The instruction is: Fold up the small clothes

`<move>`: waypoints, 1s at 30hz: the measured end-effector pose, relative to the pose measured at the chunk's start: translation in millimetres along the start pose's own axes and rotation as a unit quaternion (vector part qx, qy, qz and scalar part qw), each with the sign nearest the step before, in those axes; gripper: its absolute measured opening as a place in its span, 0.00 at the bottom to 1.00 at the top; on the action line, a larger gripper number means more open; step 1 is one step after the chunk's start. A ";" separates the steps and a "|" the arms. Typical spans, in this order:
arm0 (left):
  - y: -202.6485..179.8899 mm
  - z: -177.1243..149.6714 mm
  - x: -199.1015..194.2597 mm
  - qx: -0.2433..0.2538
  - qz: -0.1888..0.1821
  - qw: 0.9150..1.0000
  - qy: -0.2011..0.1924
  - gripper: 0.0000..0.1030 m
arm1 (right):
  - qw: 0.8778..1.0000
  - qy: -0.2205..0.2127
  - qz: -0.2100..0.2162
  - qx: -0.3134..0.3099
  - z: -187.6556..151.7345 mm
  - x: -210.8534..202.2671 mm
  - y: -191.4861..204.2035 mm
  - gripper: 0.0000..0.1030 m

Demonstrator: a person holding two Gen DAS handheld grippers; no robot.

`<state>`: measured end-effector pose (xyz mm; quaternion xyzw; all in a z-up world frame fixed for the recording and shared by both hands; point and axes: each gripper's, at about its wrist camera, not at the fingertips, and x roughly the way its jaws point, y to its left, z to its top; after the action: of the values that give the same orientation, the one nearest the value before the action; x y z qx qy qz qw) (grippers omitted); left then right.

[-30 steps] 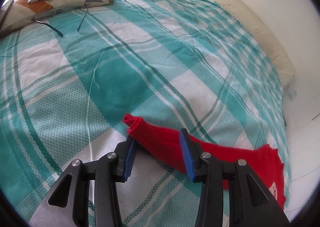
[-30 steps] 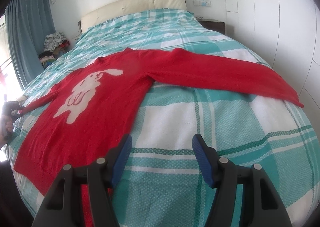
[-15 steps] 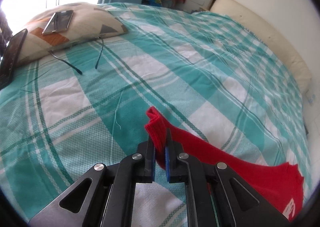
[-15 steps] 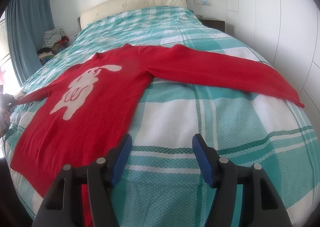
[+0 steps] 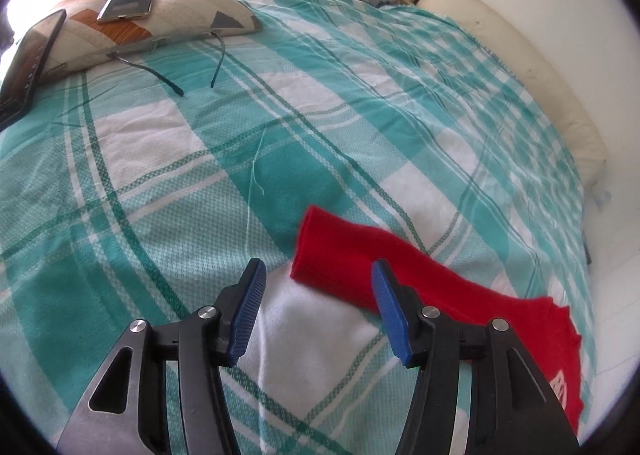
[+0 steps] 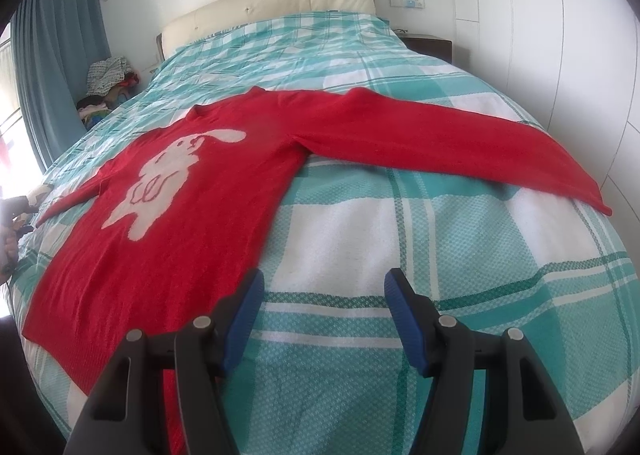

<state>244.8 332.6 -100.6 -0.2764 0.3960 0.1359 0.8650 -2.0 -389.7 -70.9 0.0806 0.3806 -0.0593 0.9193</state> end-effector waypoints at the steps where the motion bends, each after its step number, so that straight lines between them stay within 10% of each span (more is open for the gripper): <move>1: -1.8 -4.7 -1.5 0.013 -0.005 1.000 0.006 0.56 | 1.000 0.001 0.000 -0.001 -0.2 0.4 0.8 0.61; 14: -119.5 -40.5 45.5 0.253 -0.008 0.965 0.071 0.55 | 1.000 0.012 -0.007 -0.007 -2.9 5.4 5.8 0.61; 25: -152.7 -18.5 93.2 0.248 0.045 0.965 0.072 0.58 | 1.000 0.018 -0.008 -0.003 -2.1 9.9 1.2 0.61; 30: -126.0 -10.0 60.1 0.240 0.002 0.968 0.076 0.58 | 1.000 0.011 -0.001 0.005 -1.3 5.0 -1.1 0.61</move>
<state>335.0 225.6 -104.9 -0.0693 0.4821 0.0176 0.8732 0.5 -390.8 -75.4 0.0852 0.3904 -0.0613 0.9146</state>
